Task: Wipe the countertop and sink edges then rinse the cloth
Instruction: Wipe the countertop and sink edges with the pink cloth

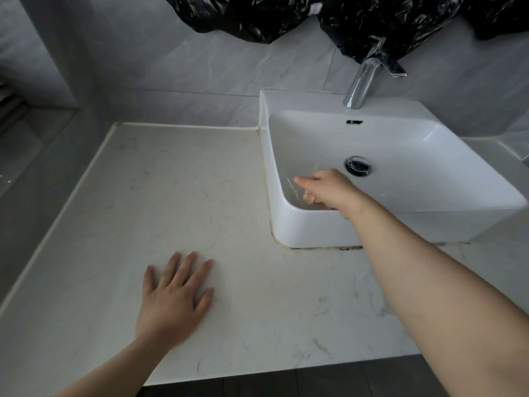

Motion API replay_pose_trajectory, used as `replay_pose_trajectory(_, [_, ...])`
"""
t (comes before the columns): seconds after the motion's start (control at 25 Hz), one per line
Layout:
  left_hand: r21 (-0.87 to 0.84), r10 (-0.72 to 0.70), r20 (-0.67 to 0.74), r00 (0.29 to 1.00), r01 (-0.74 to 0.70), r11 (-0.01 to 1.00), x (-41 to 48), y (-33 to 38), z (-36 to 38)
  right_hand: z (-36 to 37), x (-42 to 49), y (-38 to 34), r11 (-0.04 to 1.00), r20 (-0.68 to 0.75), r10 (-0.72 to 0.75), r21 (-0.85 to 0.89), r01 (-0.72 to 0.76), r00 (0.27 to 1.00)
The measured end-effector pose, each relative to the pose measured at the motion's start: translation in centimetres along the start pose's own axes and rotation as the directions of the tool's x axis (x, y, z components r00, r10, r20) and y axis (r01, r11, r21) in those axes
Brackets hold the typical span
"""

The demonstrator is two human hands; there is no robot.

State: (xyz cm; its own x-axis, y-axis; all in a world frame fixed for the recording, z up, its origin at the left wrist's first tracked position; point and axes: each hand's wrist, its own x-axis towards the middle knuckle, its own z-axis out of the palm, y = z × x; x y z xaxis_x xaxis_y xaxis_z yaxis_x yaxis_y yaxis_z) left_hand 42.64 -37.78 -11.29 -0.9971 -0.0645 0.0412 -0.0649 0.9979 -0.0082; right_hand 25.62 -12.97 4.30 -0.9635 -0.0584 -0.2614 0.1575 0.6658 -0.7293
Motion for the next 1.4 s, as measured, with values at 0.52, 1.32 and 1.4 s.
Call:
replay_pose_trajectory(0.52, [-0.007, -0.013, -0.008, 1.000, 0.013, 1.000, -0.1, -0.1, 0.2, 0.5, 2.4, 0.7, 0.896, -0.358, 0.150, 0.443, 0.026, 0.922])
replay_pose_trajectory(1.32, [-0.152, -0.011, 0.069, 0.998, 0.021, 0.988, -0.2, 0.2, -0.9, 2.6, 0.6, -0.1, 0.939, -0.495, -0.135, 0.213, 0.270, 0.858])
replay_pose_trajectory(1.4, [-0.161, -0.002, 0.091, 0.996, 0.016, 0.987, -0.3, 0.1, -1.1, 3.8, -1.8, -0.9, 0.877, -0.511, -0.317, 0.163, 0.452, 0.799])
